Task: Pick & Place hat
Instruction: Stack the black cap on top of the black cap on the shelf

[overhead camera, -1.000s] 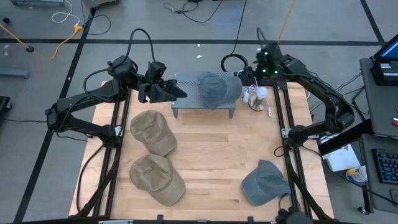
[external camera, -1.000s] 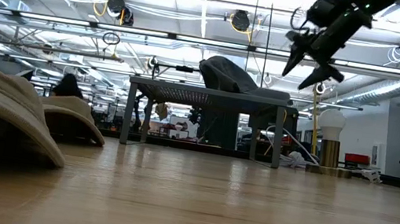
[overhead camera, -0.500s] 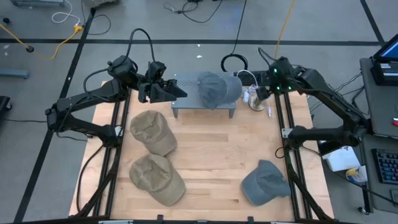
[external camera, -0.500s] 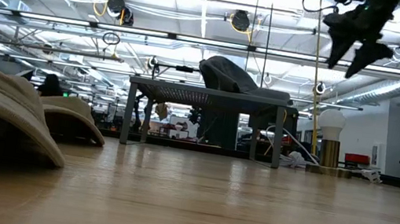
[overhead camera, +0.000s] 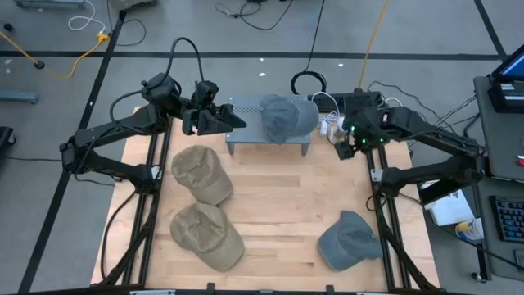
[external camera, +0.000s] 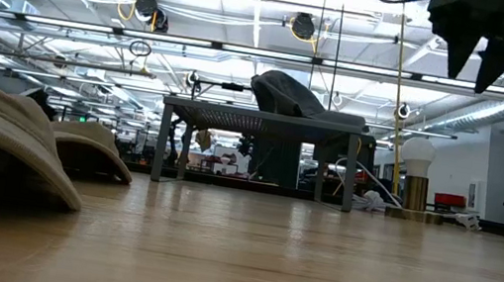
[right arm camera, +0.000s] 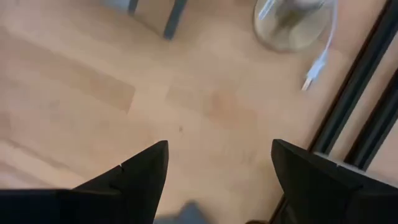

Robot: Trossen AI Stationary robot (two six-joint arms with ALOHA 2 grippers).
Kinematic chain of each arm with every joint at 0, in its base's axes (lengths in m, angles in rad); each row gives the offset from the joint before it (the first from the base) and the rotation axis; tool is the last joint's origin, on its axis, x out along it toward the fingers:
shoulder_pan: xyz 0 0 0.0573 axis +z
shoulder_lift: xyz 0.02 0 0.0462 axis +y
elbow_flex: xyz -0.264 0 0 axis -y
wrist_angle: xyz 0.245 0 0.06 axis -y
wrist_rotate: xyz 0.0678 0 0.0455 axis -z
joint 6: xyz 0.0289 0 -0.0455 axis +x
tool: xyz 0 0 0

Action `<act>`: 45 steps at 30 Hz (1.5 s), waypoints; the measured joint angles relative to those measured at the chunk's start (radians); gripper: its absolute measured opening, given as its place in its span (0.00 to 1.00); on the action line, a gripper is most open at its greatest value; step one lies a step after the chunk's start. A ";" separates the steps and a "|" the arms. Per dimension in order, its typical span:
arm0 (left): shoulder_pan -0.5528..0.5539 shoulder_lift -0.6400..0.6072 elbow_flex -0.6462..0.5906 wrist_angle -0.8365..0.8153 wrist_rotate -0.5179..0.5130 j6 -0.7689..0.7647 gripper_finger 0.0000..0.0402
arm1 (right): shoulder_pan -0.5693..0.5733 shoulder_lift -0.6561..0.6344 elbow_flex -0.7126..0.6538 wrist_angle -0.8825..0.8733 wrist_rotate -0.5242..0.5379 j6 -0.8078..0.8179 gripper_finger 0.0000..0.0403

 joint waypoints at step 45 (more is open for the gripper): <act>0.000 0.000 0.000 0.000 0.009 -0.064 0.84 | 1.122 0.325 0.002 0.236 -0.230 1.060 0.69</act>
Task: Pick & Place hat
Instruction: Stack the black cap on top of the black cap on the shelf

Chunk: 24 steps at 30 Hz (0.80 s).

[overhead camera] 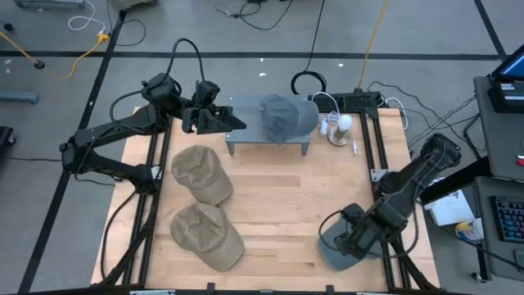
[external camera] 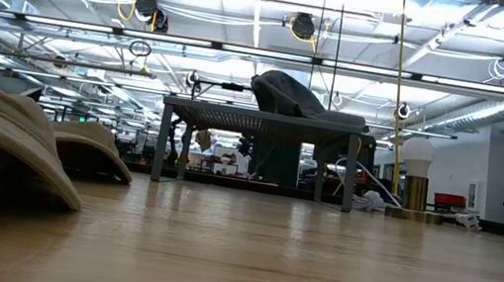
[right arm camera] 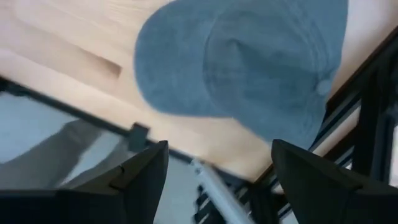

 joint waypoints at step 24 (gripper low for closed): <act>0.000 0.000 0.000 -0.001 0.001 -0.005 0.84 | 0.007 0.198 -0.122 0.063 0.096 -0.214 0.69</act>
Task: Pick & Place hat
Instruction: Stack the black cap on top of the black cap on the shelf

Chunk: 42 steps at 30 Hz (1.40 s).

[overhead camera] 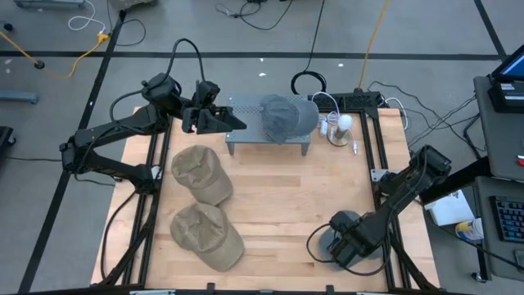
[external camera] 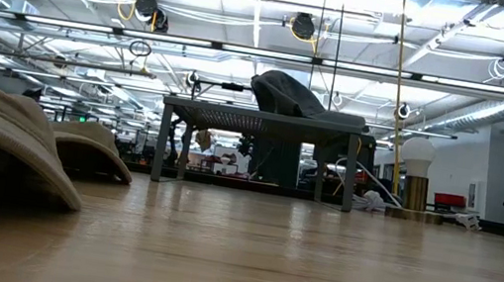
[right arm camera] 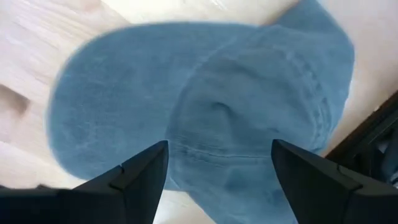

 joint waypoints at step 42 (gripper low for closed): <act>0.000 0.000 0.000 0.000 0.052 0.104 0.84 | -0.263 -0.519 -0.057 0.139 0.678 -0.153 0.00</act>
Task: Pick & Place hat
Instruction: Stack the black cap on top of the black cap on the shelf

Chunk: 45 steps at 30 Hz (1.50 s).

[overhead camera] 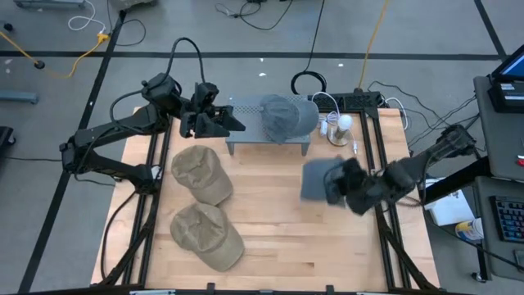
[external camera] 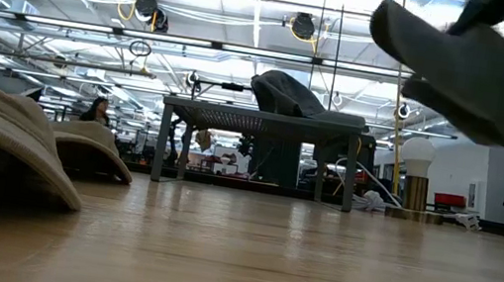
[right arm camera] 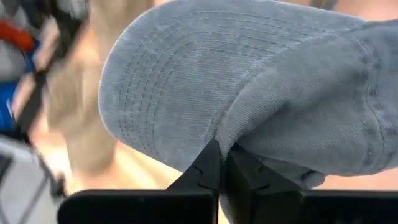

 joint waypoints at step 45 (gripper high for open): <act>-0.055 0.000 0.000 -0.107 -0.624 0.665 0.84 | -0.544 0.078 0.001 1.333 -0.009 -0.752 0.00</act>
